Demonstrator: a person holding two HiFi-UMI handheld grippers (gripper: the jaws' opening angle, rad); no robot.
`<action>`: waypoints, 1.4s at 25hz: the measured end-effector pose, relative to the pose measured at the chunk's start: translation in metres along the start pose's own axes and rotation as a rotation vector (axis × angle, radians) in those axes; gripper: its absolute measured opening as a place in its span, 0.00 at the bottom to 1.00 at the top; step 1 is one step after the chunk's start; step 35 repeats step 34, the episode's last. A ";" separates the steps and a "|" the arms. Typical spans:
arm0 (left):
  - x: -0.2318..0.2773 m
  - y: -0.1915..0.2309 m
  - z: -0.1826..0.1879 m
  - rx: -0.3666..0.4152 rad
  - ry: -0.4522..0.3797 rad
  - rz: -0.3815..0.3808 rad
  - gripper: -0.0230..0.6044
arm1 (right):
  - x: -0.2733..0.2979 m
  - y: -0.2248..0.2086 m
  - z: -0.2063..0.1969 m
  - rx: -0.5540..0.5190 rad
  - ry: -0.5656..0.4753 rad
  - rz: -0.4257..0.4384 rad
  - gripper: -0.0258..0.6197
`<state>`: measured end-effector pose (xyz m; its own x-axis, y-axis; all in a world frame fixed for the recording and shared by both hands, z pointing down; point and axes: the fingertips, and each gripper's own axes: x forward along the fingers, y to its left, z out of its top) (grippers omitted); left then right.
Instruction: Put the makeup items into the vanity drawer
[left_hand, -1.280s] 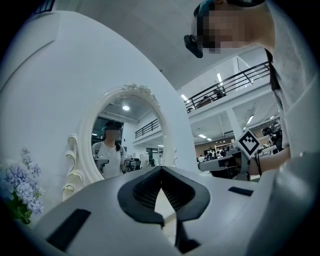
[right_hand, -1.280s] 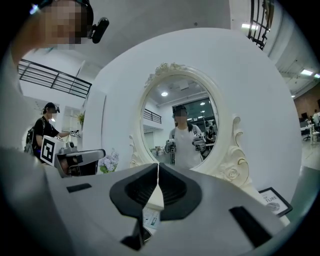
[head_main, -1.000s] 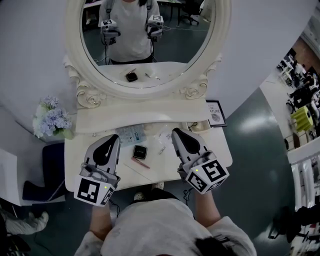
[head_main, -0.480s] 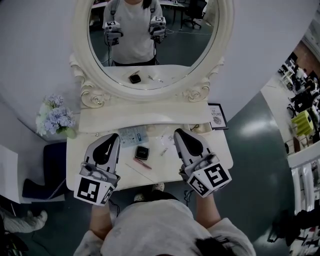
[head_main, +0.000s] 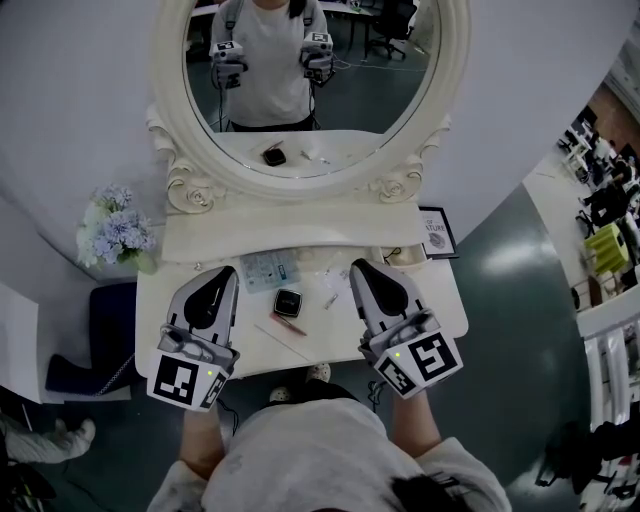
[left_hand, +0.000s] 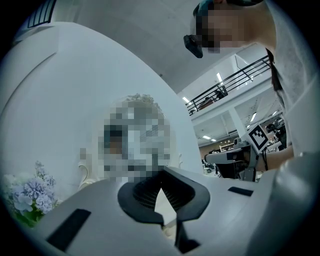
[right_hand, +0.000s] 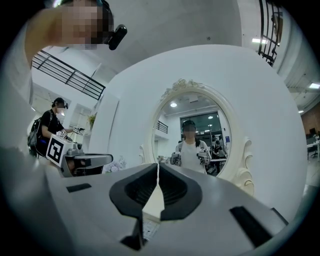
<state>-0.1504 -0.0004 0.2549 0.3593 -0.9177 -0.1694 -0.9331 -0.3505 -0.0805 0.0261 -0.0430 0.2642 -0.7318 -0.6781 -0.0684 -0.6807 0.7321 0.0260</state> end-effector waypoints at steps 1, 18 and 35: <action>-0.001 0.000 0.001 0.000 0.000 0.001 0.06 | -0.001 0.001 0.000 0.000 -0.002 0.000 0.08; -0.023 -0.004 0.005 0.002 -0.003 -0.002 0.06 | -0.013 0.024 0.005 -0.020 -0.024 -0.013 0.08; -0.036 -0.004 0.006 0.006 -0.004 -0.004 0.06 | -0.015 0.038 0.006 -0.039 -0.025 -0.008 0.08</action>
